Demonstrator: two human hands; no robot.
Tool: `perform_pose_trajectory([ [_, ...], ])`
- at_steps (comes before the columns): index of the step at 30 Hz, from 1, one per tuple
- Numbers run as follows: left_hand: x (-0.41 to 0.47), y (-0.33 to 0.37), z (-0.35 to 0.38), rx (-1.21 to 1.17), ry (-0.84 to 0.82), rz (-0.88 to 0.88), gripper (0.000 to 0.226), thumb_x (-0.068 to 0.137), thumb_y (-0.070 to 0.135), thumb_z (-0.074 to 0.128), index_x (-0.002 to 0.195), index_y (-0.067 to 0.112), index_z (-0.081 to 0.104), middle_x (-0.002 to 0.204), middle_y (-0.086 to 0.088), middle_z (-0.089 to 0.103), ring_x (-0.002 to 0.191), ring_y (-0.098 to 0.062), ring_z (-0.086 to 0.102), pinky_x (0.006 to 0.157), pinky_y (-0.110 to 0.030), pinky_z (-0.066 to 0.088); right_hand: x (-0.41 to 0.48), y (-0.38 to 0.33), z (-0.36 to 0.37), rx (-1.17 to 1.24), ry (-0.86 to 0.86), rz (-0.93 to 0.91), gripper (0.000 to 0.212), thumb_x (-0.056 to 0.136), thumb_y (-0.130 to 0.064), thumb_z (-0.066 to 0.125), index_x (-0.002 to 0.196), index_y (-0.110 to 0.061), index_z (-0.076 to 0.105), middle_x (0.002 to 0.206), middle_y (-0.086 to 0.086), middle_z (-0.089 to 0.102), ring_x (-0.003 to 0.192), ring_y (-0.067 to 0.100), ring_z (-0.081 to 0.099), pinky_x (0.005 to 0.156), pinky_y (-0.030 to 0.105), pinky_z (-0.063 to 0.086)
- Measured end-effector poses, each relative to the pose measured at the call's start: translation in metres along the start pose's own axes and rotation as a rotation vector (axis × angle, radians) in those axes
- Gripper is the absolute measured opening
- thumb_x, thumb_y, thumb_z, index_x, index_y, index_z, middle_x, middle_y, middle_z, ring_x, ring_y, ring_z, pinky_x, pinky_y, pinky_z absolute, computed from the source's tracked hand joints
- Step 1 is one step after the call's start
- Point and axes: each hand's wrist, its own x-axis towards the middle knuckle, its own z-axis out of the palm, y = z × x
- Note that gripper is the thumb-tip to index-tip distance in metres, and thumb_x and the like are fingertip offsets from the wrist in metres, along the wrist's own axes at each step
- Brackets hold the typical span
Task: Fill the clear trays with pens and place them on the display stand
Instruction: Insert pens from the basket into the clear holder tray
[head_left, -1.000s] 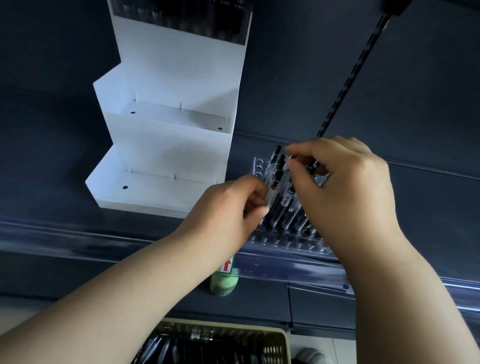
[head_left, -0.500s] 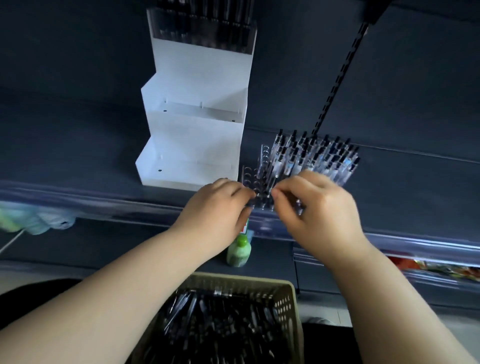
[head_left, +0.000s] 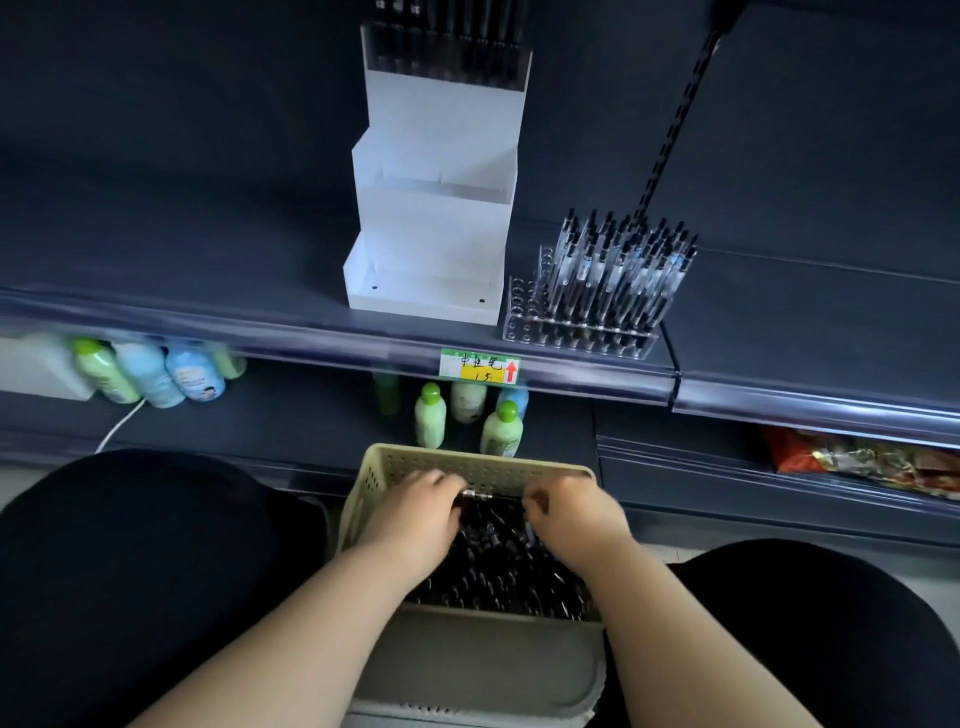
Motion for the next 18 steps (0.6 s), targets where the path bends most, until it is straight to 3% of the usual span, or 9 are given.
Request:
perform_pose_trajectory([
  [4,-0.007,-0.019,0.015,-0.026,-0.134,-0.152,0.029,0.094,0.021,0.045,0.121,0.025,0.054,0.124,0.002,0.054,0.113,-0.019,0.050,0.090,-0.029,0.044,-0.008,-0.001,0.032,-0.014,-0.173,0.065,0.021,0.091,-0.031,0.046,0.103,-0.028,0.063,0.106,0.000,0.064,0.091,0.022,0.062,0.074,0.029,0.050],
  [11,-0.008,-0.038,0.033,0.076,-0.363,-0.307,0.039,0.086,0.002,0.045,0.119,0.018,0.057,0.124,-0.007,0.053,0.112,-0.026,0.055,0.094,-0.029,0.045,-0.001,-0.023,0.050,0.007,-0.196,0.008,0.030,0.093,-0.043,0.044,0.104,-0.022,0.061,0.106,0.003,0.059,0.091,0.025,0.060,0.072,0.030,0.046],
  [18,-0.001,-0.044,0.046,0.088,-0.402,-0.331,0.040,0.085,-0.004,0.043,0.118,0.013,0.058,0.126,-0.011,0.055,0.117,-0.029,0.053,0.099,-0.033,0.043,0.018,-0.049,0.065,0.046,-0.257,0.111,0.041,0.088,-0.051,0.052,0.112,-0.018,0.055,0.114,0.004,0.059,0.106,0.026,0.057,0.080,0.032,0.045],
])
